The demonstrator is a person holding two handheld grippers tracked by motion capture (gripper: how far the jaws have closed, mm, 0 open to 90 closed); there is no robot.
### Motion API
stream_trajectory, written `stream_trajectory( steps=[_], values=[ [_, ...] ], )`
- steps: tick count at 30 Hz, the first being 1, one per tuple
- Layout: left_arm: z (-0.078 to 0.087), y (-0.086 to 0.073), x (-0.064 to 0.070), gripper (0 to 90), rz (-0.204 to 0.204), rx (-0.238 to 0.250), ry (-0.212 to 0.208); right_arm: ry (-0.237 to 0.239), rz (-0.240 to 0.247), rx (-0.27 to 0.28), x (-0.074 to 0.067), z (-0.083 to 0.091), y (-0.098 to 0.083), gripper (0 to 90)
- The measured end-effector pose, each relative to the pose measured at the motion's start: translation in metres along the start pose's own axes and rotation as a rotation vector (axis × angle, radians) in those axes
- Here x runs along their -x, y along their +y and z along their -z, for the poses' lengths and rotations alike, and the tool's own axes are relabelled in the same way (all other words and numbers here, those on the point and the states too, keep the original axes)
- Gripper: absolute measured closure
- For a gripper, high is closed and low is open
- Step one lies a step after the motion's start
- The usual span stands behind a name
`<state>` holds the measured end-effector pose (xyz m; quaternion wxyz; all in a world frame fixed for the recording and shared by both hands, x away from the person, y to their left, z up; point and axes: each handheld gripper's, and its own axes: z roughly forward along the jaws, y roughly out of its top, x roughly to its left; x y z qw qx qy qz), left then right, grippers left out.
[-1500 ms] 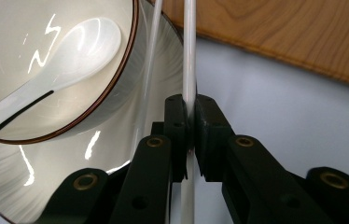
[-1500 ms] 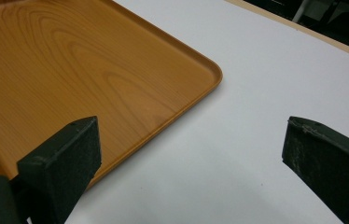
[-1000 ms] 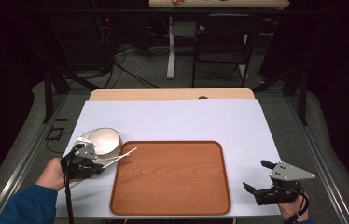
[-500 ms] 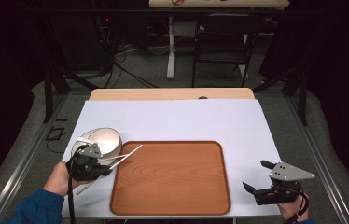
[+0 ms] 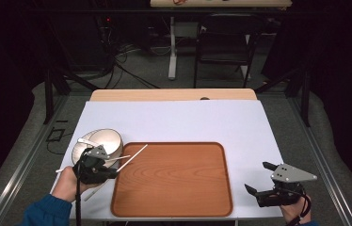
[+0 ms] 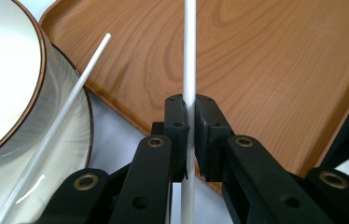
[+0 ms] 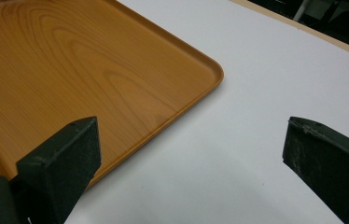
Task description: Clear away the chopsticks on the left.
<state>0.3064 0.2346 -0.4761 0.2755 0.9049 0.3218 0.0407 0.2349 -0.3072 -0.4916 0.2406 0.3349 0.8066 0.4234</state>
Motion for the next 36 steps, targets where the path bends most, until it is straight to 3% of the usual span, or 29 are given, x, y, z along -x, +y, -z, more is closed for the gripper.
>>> stream_trajectory(
  steps=[9,13,22,29,31,36],
  values=[
    [-0.007,0.005,0.003,84.1,0.067,0.053,-0.015,-0.001,-0.001,0.002,0.001,0.000,0.000,3.6],
    [-0.012,0.005,0.002,84.2,0.127,0.091,-0.041,-0.002,0.000,-0.001,0.000,0.000,0.000,3.6],
    [-0.020,0.007,0.004,84.2,0.186,0.121,-0.034,0.002,0.003,0.001,0.000,-0.001,0.000,3.6],
    [-0.028,0.010,0.008,84.1,0.197,0.128,-0.052,0.001,0.001,-0.005,0.000,-0.001,0.000,4.0],
    [-0.030,0.009,0.007,84.1,0.221,0.135,-0.066,0.001,0.002,-0.004,0.000,-0.001,0.000,4.0],
    [-0.035,0.006,0.009,84.1,0.258,0.145,-0.055,-0.002,0.005,-0.007,-0.001,-0.001,0.000,4.3]
  ],
)
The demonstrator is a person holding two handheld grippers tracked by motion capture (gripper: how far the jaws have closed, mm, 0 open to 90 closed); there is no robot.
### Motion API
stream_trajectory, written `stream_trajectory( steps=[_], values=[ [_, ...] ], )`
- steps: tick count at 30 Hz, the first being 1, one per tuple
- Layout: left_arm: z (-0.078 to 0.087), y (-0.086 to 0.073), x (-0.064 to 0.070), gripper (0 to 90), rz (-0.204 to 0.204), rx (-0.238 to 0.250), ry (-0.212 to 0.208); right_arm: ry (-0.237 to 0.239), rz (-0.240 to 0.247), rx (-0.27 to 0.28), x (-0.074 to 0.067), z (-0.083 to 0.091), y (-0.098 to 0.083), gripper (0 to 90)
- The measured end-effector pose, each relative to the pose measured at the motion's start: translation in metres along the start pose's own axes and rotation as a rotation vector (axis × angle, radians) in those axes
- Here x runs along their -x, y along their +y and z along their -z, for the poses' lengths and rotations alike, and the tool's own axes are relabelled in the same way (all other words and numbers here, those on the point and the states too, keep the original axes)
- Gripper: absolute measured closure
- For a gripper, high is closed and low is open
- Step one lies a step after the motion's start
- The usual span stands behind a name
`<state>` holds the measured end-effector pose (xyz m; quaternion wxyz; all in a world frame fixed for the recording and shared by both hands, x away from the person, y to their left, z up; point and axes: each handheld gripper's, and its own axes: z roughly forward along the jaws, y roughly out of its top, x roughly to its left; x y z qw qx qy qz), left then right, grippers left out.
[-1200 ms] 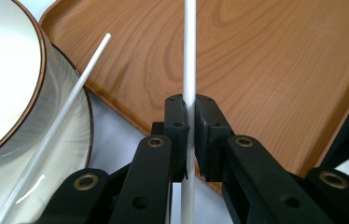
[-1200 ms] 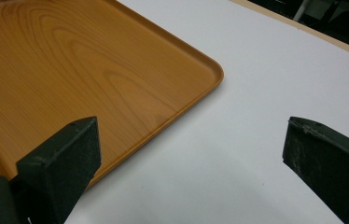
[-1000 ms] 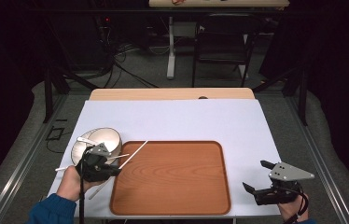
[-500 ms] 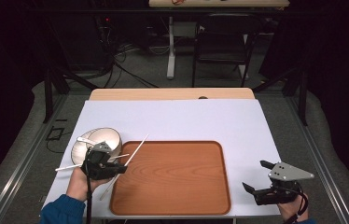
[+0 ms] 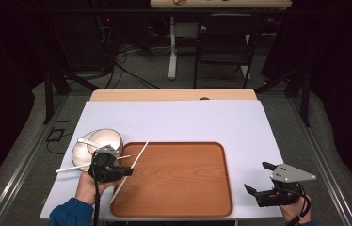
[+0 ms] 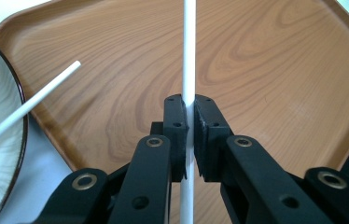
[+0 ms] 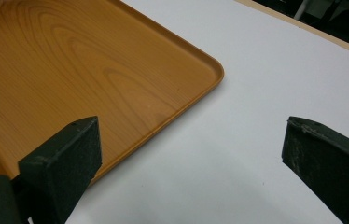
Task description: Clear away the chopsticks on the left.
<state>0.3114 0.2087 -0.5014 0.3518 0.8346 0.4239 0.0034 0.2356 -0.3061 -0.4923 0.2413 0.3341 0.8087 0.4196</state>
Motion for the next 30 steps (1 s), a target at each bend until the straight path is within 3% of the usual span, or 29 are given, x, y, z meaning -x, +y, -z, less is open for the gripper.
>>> stream_trajectory(
  steps=[4,10,18,27,30],
  values=[
    [-0.006,-0.003,-0.001,84.1,0.038,0.011,-0.002,-0.002,0.000,-0.002,0.000,0.000,0.000,4.4],
    [-0.012,-0.003,0.000,84.1,0.056,0.019,0.004,-0.002,0.004,-0.003,0.000,0.000,0.000,4.5],
    [-0.016,-0.007,-0.008,83.4,0.083,0.007,0.047,-0.004,0.005,-0.001,0.000,0.000,0.000,4.7],
    [-0.021,-0.009,-0.014,79.5,0.059,-0.051,0.123,-0.001,0.006,-0.002,-0.001,0.000,0.001,4.8],
    [-0.023,-0.009,-0.014,79.1,0.056,-0.063,0.121,-0.001,0.008,0.000,-0.001,0.000,0.001,4.8]
  ],
)
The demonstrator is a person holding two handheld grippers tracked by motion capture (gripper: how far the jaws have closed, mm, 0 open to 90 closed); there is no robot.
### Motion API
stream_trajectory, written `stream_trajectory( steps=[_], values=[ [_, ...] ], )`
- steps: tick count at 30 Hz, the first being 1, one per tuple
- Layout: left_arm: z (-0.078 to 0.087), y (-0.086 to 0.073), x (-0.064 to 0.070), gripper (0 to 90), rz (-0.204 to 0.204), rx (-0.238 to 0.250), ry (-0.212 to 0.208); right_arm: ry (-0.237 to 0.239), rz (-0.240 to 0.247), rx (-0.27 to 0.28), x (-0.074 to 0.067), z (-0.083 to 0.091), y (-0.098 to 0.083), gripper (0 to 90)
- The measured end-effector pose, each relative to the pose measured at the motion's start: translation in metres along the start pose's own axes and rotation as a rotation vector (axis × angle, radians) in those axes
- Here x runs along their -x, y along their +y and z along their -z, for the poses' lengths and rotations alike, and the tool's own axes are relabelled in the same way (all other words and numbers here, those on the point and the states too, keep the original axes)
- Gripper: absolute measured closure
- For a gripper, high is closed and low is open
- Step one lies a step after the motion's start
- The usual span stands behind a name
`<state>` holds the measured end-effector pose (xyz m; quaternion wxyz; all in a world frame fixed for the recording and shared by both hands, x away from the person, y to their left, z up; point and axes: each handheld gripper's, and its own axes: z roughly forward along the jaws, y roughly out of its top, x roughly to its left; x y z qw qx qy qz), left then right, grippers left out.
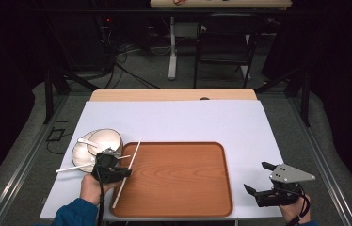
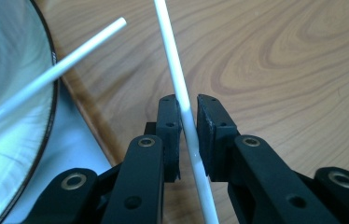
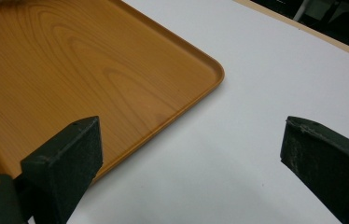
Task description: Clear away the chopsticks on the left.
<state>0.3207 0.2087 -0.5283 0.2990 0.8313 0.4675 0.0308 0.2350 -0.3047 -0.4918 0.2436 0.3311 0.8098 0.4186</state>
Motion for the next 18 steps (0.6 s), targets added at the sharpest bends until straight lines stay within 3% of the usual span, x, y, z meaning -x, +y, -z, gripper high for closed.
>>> stream_trajectory(
  steps=[8,18],
  values=[
    [-0.0030,-0.0010,0.0025,77.0,-0.043,-0.037,0.061,-0.002,0.002,0.000,-0.0002,0.0002,0.0000,4.9],
    [-0.0048,-0.0037,0.0039,74.8,-0.062,-0.067,0.079,-0.002,0.006,0.000,-0.0007,0.0004,0.0005,4.9]
  ],
)
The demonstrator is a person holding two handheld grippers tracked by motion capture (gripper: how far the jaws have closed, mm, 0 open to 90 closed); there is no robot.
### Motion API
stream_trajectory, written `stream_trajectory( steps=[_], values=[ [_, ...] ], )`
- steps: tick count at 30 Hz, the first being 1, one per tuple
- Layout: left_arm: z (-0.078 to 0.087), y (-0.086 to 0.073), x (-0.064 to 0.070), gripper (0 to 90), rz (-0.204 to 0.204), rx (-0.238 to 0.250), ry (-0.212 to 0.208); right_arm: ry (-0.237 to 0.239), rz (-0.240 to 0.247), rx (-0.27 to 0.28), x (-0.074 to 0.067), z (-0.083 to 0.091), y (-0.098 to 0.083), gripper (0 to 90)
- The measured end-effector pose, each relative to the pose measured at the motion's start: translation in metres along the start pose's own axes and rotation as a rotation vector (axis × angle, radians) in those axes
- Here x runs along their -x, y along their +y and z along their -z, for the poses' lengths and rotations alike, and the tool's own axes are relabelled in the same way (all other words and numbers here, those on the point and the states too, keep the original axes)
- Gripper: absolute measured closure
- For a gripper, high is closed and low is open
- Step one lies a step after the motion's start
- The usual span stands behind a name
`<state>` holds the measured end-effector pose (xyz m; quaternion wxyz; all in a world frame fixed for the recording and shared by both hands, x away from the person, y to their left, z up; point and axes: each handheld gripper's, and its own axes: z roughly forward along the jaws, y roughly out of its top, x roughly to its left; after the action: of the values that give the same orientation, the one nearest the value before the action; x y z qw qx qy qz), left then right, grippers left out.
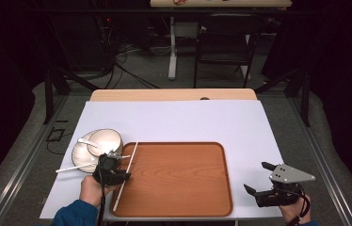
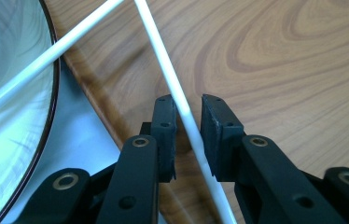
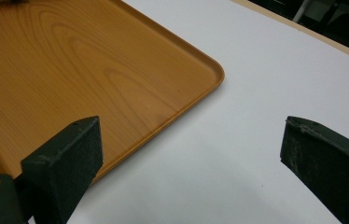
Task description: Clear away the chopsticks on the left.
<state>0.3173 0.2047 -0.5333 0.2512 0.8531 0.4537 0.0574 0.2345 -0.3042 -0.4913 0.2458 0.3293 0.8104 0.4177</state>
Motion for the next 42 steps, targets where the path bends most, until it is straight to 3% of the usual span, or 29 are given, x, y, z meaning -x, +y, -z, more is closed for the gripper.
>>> stream_trajectory(
  steps=[8,15,17,24,30,33,35,42],
  values=[
    [0.001,-0.003,0.003,72.4,-0.030,-0.022,0.030,0.000,0.002,0.001,0.000,0.000,0.000,5.1],
    [0.003,-0.005,0.003,70.1,-0.032,-0.019,0.024,0.000,0.005,0.001,-0.001,0.000,0.000,5.2],
    [0.004,-0.006,0.003,68.0,-0.032,0.002,0.002,-0.001,0.005,0.001,0.000,0.001,0.000,5.2],
    [0.012,-0.006,0.001,43.4,-0.064,0.008,-0.027,-0.002,0.005,0.001,0.000,0.001,0.000,5.2],
    [0.026,-0.008,-0.001,36.0,-0.136,0.049,-0.008,-0.001,-0.002,0.009,0.000,0.001,0.000,5.1],
    [0.033,-0.009,-0.005,25.2,-0.147,0.061,-0.047,-0.004,0.000,0.008,0.000,0.001,0.000,5.0],
    [0.038,-0.009,-0.008,23.7,-0.164,0.065,-0.063,-0.004,-0.001,0.008,0.000,0.001,0.000,5.1],
    [0.058,-0.007,-0.012,14.8,-0.232,0.067,-0.053,-0.004,0.001,0.008,0.000,0.001,0.000,5.0]
  ],
)
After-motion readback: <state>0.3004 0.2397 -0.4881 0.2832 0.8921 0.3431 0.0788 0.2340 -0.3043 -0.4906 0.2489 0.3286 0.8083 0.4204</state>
